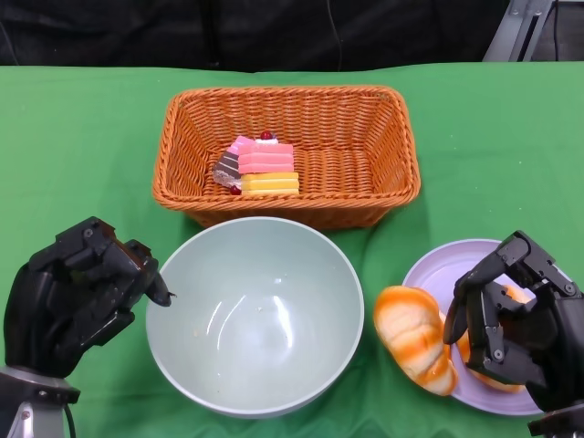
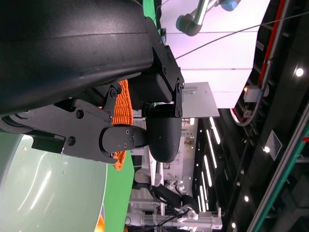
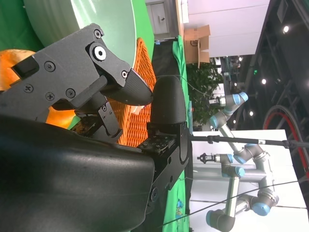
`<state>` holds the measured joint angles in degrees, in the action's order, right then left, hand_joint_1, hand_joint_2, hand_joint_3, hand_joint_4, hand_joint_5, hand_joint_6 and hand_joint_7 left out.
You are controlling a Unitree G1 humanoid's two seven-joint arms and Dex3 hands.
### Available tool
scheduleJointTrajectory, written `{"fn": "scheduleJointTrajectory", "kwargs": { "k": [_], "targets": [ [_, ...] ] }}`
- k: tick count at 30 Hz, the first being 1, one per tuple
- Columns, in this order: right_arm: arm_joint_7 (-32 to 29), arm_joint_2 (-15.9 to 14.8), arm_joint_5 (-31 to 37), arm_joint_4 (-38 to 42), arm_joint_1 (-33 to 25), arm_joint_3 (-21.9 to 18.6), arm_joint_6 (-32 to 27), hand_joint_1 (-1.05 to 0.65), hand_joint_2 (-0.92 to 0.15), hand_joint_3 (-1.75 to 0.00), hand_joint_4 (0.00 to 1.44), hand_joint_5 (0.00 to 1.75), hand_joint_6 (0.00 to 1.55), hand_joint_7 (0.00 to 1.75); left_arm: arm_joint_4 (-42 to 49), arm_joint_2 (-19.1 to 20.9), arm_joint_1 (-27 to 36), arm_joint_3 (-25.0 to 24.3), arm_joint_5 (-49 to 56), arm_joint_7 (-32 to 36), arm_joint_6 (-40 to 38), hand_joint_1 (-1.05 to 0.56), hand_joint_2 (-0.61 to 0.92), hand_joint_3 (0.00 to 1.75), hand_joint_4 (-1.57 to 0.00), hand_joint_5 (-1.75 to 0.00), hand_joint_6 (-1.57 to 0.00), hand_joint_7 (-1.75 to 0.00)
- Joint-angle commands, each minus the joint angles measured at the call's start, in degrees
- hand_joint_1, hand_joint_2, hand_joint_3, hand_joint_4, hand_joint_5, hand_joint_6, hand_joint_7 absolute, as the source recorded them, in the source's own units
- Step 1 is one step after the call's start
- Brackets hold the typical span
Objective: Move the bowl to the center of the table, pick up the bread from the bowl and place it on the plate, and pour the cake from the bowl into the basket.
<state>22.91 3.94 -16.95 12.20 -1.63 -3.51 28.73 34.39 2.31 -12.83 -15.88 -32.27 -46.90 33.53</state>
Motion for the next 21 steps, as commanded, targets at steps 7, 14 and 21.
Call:
{"fn": "scheduleJointTrajectory", "kwargs": {
  "k": [7, 14, 21],
  "targets": [
    [1.1, -0.8, -0.6, 1.2, 1.1, -0.6, 0.9, -0.14, -0.58, -1.21, 0.78, 1.75, 0.55, 1.71, -1.2, -0.2, 0.3, -0.3, 0.3, 0.3, -2.0, -0.14, 0.92, 0.30, -0.76, -1.62, -0.87, -1.26],
    [1.8, -0.8, -1.0, 1.6, 1.2, -0.7, 0.9, -0.13, -0.59, -1.20, 0.79, 1.75, 0.55, 1.71, -1.4, -0.4, 0.5, -0.2, 1.2, 1.2, -1.9, -0.14, 0.92, 0.32, -0.77, -1.61, -0.87, -1.28],
    [1.5, -0.6, -0.8, 1.6, 1.2, -0.8, 1.0, -0.14, -0.60, -1.17, 0.78, 1.75, 0.55, 1.71, -1.2, -0.6, 0.4, -0.4, 1.2, 1.0, -2.0, -0.14, 0.91, 0.34, -0.77, -1.62, -0.86, -1.30]
  ]
}}
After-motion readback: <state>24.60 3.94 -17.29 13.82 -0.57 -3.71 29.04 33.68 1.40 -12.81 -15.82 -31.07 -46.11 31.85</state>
